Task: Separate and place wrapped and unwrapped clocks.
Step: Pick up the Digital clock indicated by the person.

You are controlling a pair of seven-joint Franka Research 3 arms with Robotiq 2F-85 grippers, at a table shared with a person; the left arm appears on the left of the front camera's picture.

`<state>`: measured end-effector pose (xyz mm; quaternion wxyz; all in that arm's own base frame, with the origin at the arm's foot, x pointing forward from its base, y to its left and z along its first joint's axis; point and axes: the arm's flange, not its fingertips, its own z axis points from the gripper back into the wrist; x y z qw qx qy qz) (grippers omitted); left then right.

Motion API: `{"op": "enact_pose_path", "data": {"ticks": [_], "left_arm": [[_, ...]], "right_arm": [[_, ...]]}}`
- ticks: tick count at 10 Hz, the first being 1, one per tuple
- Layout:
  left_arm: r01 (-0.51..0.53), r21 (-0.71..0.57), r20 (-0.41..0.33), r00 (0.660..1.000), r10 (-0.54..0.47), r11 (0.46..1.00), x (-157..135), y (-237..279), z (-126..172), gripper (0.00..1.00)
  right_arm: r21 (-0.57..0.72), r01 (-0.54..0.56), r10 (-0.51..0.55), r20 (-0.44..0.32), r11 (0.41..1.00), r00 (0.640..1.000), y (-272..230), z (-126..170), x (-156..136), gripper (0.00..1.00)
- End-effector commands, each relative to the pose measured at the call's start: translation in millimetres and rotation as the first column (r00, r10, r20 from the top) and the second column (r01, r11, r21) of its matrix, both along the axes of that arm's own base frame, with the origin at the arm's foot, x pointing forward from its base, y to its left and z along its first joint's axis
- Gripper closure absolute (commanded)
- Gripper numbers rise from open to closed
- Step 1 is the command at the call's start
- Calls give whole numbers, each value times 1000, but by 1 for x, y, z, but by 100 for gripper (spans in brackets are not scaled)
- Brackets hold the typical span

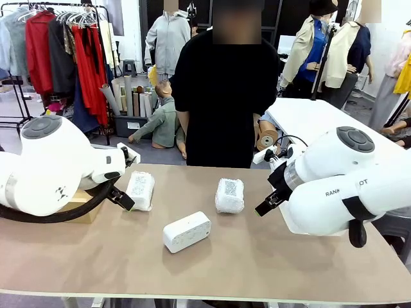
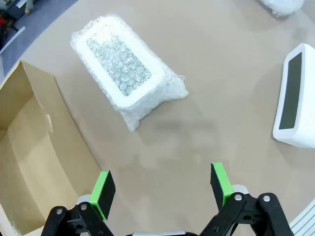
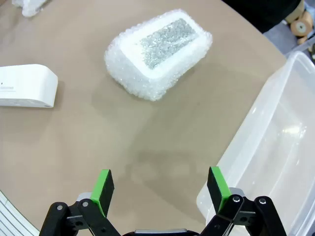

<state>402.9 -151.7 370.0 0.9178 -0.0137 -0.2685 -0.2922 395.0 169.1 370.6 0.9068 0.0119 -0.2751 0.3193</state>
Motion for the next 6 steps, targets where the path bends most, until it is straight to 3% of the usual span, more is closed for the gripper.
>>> {"op": "enact_pose_path", "data": {"ticks": [1,6], "left_arm": [[0,0,0,1000,0,1000,0,0,0,0],[0,0,0,1000,0,1000,0,0,0,0]], "right_arm": [[1,1,-1,0,1000,1000,0,0,0,0],[1,1,-1,0,1000,1000,0,0,0,0]]}}
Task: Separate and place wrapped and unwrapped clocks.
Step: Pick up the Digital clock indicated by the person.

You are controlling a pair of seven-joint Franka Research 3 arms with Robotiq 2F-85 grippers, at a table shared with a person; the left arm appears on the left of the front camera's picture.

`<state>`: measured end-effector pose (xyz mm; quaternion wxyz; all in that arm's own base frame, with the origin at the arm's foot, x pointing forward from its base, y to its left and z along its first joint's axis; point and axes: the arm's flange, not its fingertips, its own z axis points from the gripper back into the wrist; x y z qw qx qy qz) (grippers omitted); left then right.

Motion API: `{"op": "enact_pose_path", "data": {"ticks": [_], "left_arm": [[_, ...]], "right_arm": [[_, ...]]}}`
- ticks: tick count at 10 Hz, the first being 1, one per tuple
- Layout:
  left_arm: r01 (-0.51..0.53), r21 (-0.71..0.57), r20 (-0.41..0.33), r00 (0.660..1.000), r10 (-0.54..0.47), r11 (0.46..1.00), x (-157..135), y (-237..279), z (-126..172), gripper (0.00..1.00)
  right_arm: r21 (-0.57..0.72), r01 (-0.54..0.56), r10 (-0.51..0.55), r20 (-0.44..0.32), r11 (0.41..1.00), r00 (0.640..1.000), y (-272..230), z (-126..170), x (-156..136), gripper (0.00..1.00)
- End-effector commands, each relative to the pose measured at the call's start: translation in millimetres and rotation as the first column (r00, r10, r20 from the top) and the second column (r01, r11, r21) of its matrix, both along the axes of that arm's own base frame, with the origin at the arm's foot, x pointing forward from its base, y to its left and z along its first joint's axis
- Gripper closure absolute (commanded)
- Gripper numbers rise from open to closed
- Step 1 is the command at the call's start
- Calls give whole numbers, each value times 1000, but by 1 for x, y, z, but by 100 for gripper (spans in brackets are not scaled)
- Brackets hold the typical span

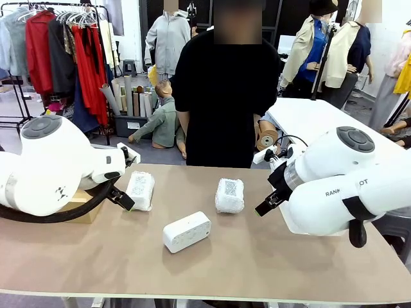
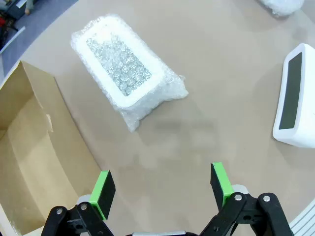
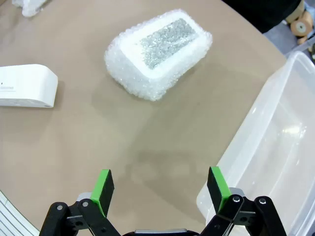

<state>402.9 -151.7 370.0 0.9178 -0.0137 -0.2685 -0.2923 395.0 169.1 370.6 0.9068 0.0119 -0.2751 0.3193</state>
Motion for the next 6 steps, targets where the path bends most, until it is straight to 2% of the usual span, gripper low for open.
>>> {"op": "enact_pose_path", "data": {"ticks": [1,6], "left_arm": [[0,0,0,1000,0,1000,0,0,0,0],[0,0,0,1000,0,1000,0,0,0,0]], "right_arm": [[1,1,-1,0,1000,1000,0,0,0,0],[1,1,-1,0,1000,1000,0,0,0,0]]}}
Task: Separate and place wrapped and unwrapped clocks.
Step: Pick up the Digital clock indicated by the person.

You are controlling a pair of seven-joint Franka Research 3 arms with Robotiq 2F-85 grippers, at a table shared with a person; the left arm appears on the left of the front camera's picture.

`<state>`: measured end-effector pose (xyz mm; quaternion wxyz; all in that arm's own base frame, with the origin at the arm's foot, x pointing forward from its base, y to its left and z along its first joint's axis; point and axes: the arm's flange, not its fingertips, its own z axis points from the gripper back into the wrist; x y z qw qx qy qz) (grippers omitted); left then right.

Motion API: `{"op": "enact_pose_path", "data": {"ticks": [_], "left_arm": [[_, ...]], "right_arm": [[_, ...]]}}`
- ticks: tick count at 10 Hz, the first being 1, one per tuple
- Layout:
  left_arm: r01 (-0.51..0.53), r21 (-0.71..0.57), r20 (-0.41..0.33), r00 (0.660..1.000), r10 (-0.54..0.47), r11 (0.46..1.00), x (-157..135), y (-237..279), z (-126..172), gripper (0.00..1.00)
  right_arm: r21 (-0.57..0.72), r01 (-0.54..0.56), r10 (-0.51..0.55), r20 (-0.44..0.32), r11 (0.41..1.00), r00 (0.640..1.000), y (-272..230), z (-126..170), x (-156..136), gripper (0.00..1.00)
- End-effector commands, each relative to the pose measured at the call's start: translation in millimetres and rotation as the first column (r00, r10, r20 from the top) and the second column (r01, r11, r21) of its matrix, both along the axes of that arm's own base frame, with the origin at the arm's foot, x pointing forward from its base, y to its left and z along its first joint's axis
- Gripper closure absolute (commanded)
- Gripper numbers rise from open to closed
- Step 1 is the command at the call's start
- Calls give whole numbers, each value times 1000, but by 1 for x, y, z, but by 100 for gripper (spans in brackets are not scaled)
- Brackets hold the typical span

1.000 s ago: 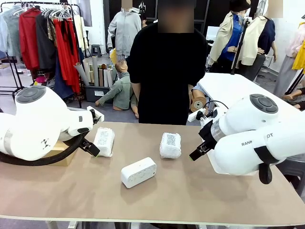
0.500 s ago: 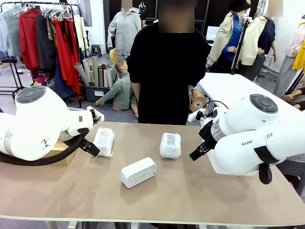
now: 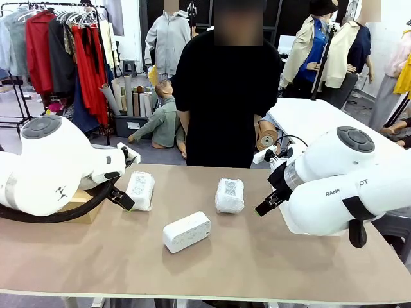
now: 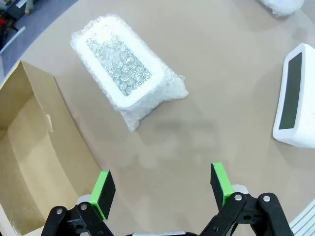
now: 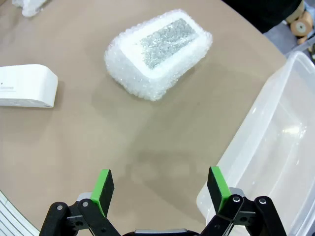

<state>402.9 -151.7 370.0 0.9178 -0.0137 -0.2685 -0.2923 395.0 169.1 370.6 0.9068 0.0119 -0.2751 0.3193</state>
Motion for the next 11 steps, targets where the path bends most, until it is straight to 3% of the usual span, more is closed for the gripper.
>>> {"op": "enact_pose_path", "data": {"ticks": [1,9,11], "left_arm": [[0,0,0,1000,0,1000,0,0,0,0],[0,0,0,1000,0,1000,0,0,0,0],[42,-4,-95,995,-42,999,-2,0,8,0]], "right_arm": [[1,1,-1,0,1000,1000,0,0,0,0],[0,0,0,0,1000,1000,0,0,0,0],[7,-45,46,-35,999,998,5,6,-3,0]]}}
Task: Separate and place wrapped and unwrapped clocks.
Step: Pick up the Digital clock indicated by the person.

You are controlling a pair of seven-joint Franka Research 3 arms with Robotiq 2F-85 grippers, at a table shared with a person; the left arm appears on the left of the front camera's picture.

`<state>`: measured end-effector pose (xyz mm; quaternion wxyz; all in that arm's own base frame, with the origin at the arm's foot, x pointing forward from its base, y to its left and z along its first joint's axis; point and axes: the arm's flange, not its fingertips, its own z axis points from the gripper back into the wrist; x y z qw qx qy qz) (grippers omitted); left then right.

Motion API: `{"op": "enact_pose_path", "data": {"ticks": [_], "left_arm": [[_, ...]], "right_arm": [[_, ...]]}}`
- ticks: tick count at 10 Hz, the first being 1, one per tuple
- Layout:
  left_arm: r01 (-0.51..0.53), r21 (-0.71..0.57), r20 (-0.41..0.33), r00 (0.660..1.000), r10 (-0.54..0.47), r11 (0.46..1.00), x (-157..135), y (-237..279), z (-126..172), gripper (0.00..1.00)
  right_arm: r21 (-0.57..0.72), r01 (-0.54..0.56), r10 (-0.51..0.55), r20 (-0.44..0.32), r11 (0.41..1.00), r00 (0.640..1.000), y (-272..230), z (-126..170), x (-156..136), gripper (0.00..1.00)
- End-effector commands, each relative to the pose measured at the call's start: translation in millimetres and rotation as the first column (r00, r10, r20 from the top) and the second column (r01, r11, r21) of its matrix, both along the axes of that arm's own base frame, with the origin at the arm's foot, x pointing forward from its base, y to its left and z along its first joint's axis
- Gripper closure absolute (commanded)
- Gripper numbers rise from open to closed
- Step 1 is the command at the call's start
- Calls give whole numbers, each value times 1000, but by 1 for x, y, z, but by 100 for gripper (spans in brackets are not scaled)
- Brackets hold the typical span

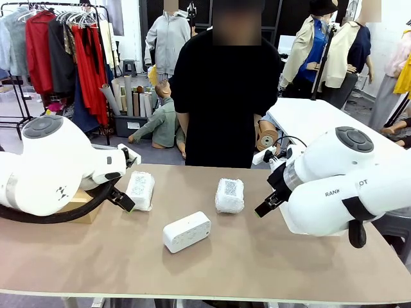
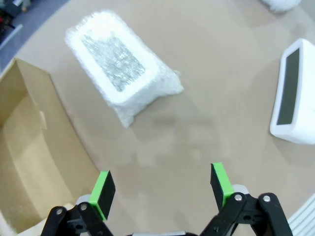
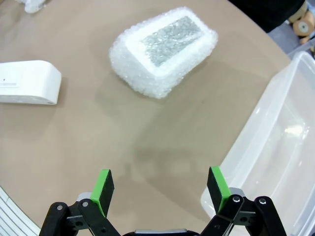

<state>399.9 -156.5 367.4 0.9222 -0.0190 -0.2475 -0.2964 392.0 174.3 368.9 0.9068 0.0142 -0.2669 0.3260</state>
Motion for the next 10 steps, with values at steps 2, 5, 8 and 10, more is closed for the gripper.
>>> {"op": "enact_pose_path", "data": {"ticks": [2,5,8,10], "left_arm": [[133,-54,-160,977,-141,990,3,5,25,0],[335,-165,-147,922,-359,928,0,9,63,0],[604,-172,1,790,-614,778,3,28,88,0],[682,-134,81,731,-678,719,9,35,102,0]], "right_arm": [[32,-85,87,-71,996,994,2,21,-2,0],[47,-231,235,-158,972,959,6,49,-4,0],[67,-406,411,-170,912,896,2,79,3,0],[80,-526,533,-129,846,837,-9,100,5,0]]}}
